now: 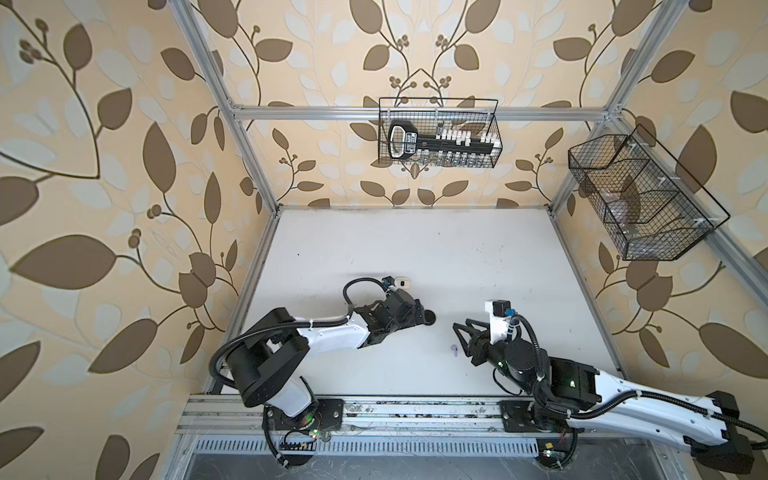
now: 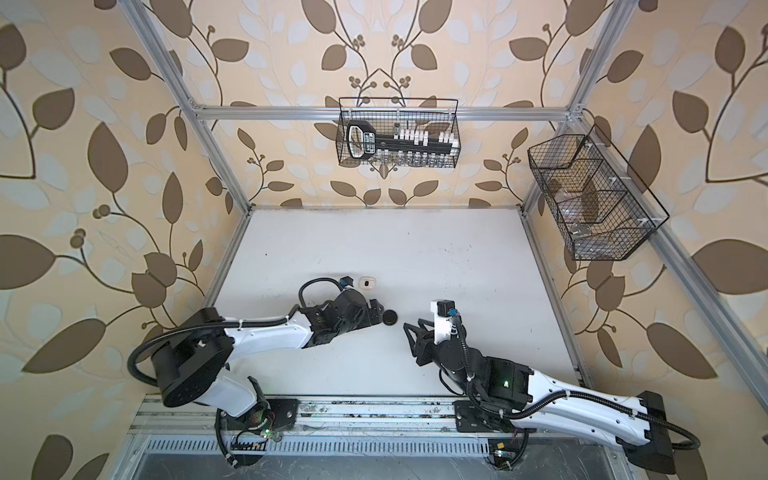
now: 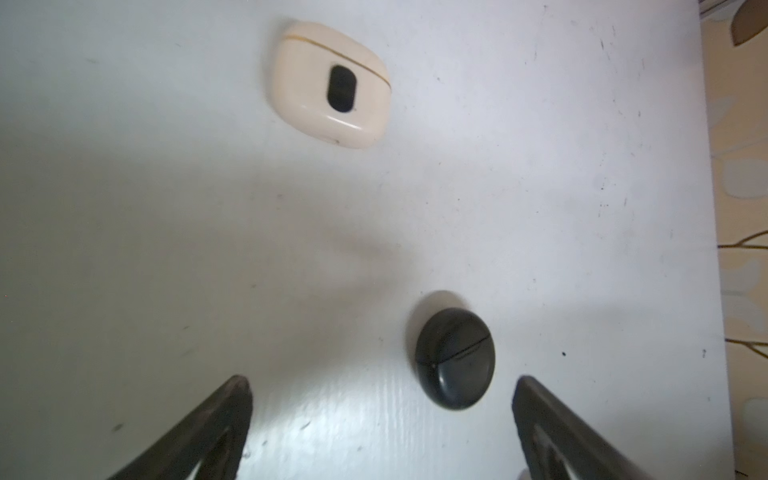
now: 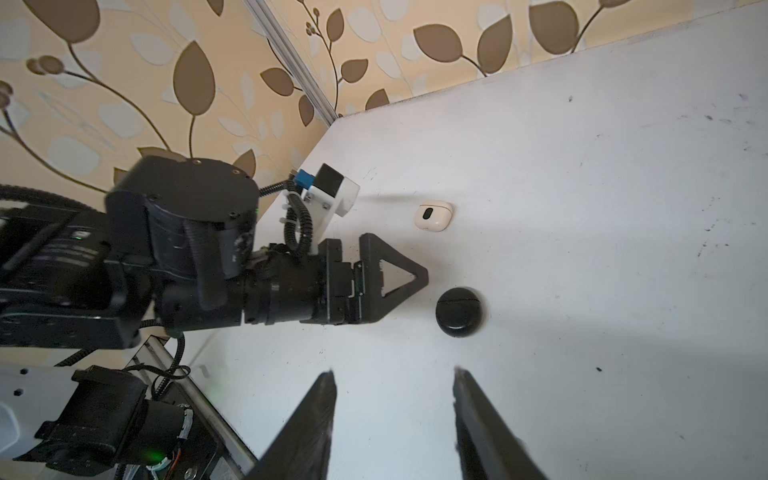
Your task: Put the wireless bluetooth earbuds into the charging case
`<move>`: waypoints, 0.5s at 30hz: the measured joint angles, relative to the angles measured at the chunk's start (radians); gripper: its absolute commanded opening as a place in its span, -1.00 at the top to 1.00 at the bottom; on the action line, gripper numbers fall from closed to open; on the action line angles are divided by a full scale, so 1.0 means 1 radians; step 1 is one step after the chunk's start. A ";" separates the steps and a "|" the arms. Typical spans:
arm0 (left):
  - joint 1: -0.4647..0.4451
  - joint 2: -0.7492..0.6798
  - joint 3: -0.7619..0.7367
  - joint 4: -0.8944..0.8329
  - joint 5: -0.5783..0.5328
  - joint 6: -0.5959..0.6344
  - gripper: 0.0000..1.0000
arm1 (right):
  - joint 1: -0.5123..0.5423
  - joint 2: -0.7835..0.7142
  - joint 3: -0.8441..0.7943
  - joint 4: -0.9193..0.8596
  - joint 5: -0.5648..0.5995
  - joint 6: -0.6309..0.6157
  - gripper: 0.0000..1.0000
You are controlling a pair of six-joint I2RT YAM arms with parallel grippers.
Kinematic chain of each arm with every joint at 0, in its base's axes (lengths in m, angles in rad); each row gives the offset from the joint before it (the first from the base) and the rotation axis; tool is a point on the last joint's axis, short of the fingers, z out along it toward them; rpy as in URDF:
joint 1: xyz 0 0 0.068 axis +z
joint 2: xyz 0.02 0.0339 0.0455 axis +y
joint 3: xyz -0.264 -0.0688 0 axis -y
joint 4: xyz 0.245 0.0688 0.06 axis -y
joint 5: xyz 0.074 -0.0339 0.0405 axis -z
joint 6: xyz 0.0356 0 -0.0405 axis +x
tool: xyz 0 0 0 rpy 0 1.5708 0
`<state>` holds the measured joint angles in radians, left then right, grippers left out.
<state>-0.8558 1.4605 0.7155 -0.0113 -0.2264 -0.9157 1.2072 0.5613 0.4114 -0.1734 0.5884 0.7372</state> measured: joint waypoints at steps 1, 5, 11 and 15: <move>0.000 -0.048 0.005 -0.048 -0.040 0.011 -0.98 | -0.002 0.000 0.000 0.002 0.001 0.000 -0.01; 0.000 -0.256 0.007 -0.184 -0.209 0.053 -0.98 | -0.007 0.000 0.000 0.026 0.008 -0.008 -0.05; 0.013 -0.526 -0.071 -0.314 -0.380 0.111 -0.98 | -0.017 0.030 -0.017 0.142 0.009 -0.081 -0.12; 0.019 -0.616 -0.121 -0.447 -0.479 0.122 -0.98 | -0.026 0.112 -0.077 0.334 -0.021 -0.204 -0.29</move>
<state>-0.8368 0.8448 0.5949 -0.4587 -0.7055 -0.7940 1.1812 0.6735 0.3344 0.1608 0.5671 0.5331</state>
